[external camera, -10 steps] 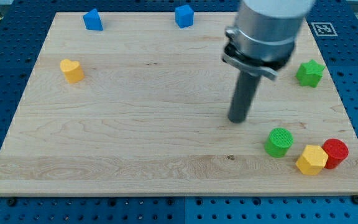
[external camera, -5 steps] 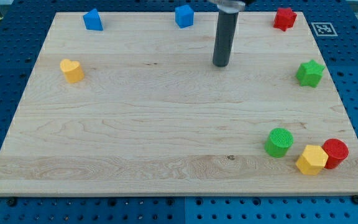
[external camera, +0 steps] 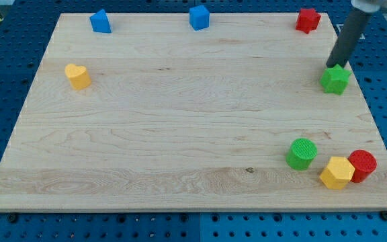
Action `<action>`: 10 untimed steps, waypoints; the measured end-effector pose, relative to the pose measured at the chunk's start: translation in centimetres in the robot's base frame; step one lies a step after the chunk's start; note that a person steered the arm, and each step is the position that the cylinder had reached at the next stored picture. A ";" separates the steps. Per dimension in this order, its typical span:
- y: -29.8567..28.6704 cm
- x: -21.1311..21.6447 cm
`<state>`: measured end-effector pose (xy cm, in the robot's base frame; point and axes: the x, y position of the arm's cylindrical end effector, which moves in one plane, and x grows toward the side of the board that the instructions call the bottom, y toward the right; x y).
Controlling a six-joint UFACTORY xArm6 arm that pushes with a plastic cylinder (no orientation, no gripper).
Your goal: Push the green star closer to the green circle
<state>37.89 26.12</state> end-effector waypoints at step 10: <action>-5.1 11.1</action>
